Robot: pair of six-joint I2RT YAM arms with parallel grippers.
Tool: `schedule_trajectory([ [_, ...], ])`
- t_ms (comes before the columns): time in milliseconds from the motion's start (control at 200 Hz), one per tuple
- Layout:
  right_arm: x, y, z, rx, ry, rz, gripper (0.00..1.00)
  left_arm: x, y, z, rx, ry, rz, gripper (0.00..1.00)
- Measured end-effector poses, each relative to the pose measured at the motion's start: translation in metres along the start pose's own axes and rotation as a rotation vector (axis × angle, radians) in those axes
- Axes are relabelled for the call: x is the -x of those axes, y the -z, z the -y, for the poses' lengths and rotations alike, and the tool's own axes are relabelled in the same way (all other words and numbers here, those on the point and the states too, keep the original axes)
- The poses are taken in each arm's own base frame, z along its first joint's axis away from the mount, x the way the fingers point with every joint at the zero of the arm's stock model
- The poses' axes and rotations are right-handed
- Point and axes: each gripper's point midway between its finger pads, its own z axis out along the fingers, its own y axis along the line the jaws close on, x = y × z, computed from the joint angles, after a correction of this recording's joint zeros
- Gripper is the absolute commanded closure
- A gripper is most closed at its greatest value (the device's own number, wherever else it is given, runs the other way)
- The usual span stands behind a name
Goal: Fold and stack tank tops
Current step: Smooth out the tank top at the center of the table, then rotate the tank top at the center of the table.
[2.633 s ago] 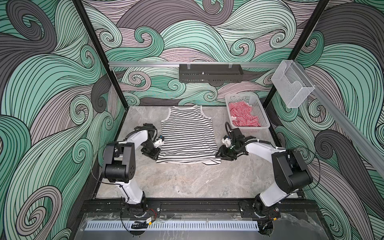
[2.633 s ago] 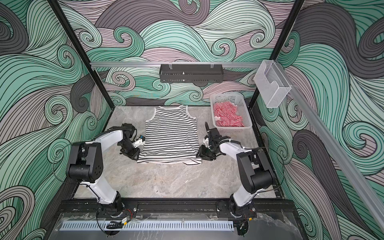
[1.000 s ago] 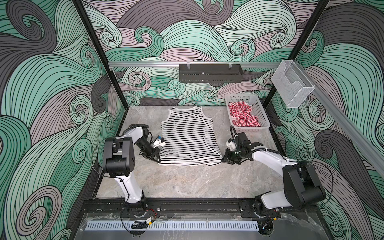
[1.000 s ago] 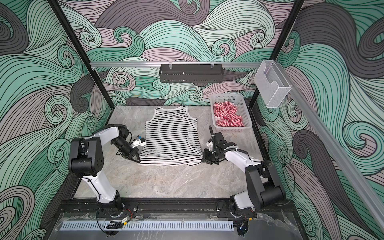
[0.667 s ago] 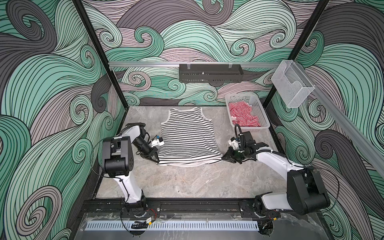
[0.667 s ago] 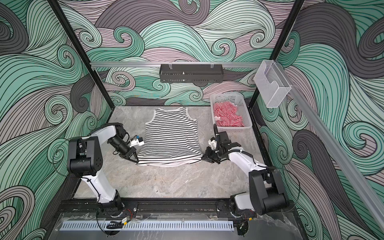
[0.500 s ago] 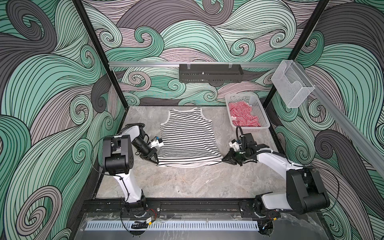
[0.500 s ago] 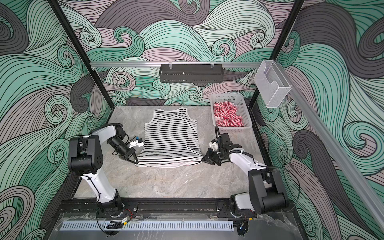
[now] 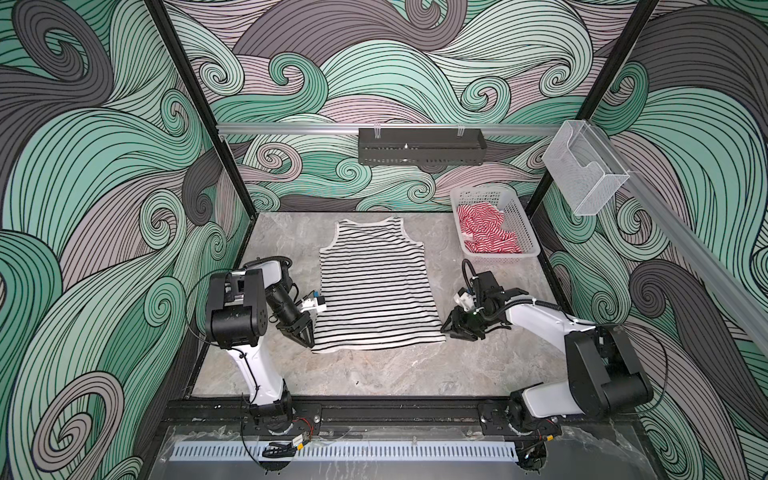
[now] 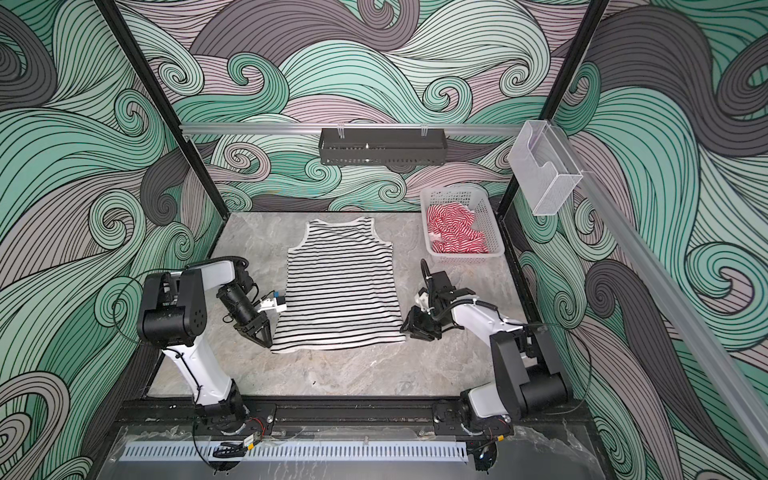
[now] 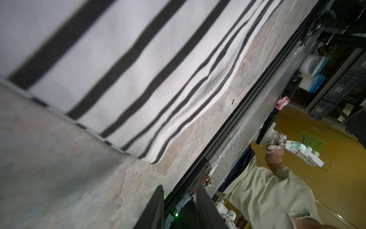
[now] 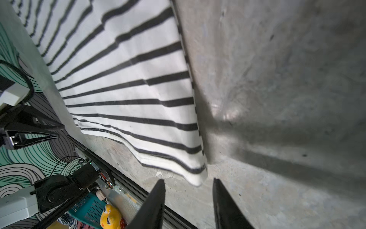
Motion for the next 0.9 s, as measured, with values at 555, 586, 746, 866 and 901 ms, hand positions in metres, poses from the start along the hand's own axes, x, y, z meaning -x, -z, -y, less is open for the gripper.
schedule_trajectory([
  [555, 0.024, -0.048, -0.068, -0.098, 0.189, 0.024, 0.74, 0.096, 0.034, 0.005, 0.334, -0.141, 0.110, 0.67],
  [586, 0.023, -0.054, -0.066, -0.110, 0.189, 0.010, 0.73, 0.101, 0.026, 0.004, 0.344, -0.147, 0.087, 0.68],
  [746, 0.021, -0.065, -0.055, -0.177, 0.196, -0.006, 0.67, 0.111, -0.009, -0.009, 0.417, -0.170, -0.023, 0.69],
  [866, 0.028, -0.061, -0.049, -0.217, 0.213, 0.019, 0.61, 0.099, -0.016, -0.007, 0.469, -0.195, -0.057, 0.69],
  [901, 0.031, -0.060, -0.047, -0.227, 0.213, 0.021, 0.60, 0.095, -0.018, -0.006, 0.484, -0.204, -0.068, 0.69],
])
